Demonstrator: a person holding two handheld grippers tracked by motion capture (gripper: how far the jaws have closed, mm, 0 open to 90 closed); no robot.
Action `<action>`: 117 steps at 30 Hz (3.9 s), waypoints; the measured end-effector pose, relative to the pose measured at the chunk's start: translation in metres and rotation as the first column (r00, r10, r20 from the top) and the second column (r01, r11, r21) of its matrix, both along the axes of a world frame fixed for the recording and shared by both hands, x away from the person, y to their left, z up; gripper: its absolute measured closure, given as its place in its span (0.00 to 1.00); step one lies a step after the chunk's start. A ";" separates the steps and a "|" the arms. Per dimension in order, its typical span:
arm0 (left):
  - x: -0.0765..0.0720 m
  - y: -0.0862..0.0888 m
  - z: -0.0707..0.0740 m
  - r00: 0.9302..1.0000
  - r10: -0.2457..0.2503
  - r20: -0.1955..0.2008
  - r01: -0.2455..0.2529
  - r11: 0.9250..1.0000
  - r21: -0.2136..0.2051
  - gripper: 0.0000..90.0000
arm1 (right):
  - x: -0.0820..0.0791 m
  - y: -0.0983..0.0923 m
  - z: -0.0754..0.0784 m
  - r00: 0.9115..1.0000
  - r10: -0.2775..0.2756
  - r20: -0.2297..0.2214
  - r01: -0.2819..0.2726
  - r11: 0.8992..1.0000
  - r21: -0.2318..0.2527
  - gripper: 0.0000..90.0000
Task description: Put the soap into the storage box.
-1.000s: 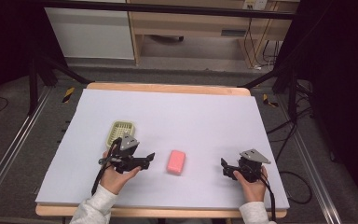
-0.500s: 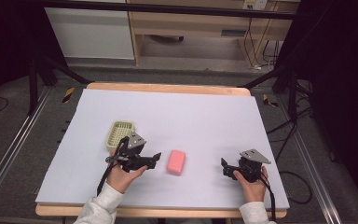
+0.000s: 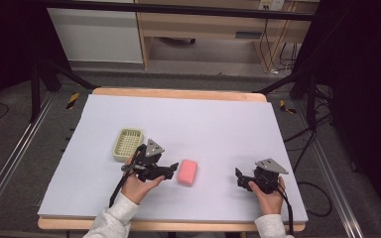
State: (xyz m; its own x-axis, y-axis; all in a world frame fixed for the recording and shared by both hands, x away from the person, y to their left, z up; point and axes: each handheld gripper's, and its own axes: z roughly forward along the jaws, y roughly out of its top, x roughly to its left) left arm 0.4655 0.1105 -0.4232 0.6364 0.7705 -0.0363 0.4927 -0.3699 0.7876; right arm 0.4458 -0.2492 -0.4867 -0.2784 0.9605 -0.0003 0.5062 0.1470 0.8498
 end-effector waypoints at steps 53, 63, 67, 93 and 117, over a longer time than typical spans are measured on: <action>0.011 -0.056 -0.019 0.995 -0.046 -0.090 0.054 0.995 0.087 0.21 | 0.000 0.001 0.000 1.000 0.010 -0.002 -0.010 1.000 -0.011 0.06; 0.012 -0.060 -0.023 0.994 -0.044 -0.104 0.054 0.994 0.094 0.21 | 0.000 0.001 0.000 1.000 0.010 -0.002 -0.010 1.000 -0.010 0.06; 0.013 -0.062 -0.025 0.993 -0.042 -0.112 0.052 0.994 0.094 0.21 | 0.000 0.001 0.000 1.000 0.009 -0.003 -0.009 1.000 -0.009 0.06; 0.018 -0.073 -0.038 0.986 -0.015 -0.166 0.037 0.991 0.127 0.24 | 0.000 0.001 0.000 1.000 0.011 -0.005 -0.011 1.000 -0.008 0.06; 0.020 -0.076 -0.044 0.973 -0.008 -0.231 0.038 0.991 0.126 0.29 | 0.000 0.001 0.000 1.000 0.012 -0.004 -0.012 1.000 -0.011 0.06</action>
